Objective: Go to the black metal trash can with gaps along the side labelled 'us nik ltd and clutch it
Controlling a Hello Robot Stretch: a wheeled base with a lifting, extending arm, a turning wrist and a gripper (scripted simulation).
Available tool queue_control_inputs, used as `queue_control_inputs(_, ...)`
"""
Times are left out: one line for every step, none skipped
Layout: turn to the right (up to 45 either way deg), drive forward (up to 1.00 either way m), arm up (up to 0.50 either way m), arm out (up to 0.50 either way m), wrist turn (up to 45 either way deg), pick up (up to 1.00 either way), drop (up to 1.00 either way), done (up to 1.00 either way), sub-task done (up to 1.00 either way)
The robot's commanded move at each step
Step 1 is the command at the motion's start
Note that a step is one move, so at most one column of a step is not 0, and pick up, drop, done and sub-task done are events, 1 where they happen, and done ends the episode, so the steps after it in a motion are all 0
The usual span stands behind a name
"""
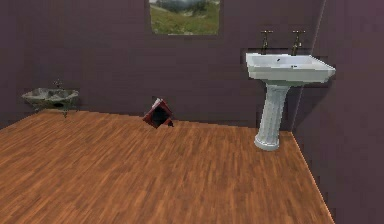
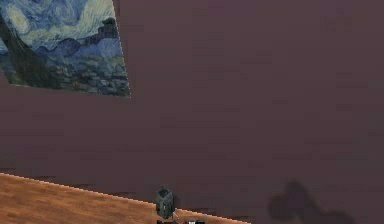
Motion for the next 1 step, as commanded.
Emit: queue_control_inputs(0.0, 0.00, 0.00, 0.00, 0.0, 0.00, 0.00, 1.00, 0.00)
